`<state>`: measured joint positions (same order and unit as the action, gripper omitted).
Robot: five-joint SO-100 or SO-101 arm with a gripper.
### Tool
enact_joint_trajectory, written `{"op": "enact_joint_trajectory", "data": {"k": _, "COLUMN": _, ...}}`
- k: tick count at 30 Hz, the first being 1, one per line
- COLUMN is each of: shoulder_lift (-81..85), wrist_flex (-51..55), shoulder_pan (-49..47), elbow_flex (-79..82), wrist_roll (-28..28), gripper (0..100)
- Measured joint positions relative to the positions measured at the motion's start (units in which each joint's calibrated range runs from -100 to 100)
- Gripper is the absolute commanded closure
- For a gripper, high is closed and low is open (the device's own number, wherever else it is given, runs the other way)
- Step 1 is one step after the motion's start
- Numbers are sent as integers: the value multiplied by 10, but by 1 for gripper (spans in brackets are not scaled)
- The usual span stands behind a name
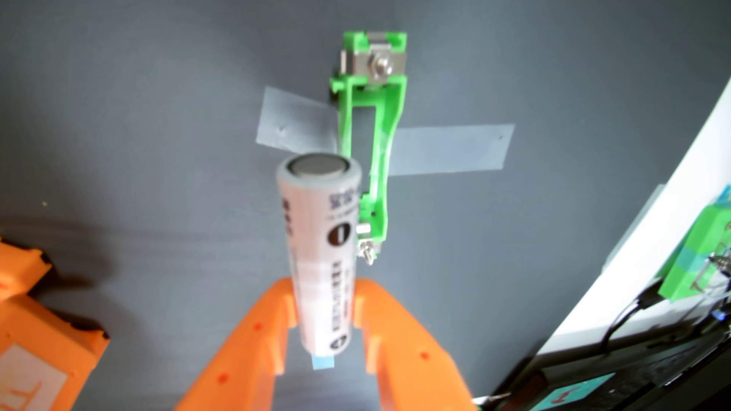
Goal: Insert Battery
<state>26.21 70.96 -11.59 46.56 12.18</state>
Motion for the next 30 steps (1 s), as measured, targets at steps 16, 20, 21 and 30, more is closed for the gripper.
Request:
{"op": "enact_joint_trajectory", "data": {"k": 16, "shoulder_lift": 0, "wrist_flex": -140, "shoulder_pan": 4, "elbow_flex": 83, "wrist_roll": 0, "gripper": 99}}
{"op": "enact_joint_trajectory", "data": {"k": 20, "shoulder_lift": 0, "wrist_flex": -141, "shoulder_pan": 4, "elbow_flex": 85, "wrist_roll": 0, "gripper": 99}}
{"op": "enact_joint_trajectory", "data": {"k": 21, "shoulder_lift": 0, "wrist_flex": -141, "shoulder_pan": 4, "elbow_flex": 85, "wrist_roll": 0, "gripper": 99}}
{"op": "enact_joint_trajectory", "data": {"k": 30, "shoulder_lift": 0, "wrist_flex": -176, "shoulder_pan": 4, "elbow_flex": 105, "wrist_roll": -1, "gripper": 99}}
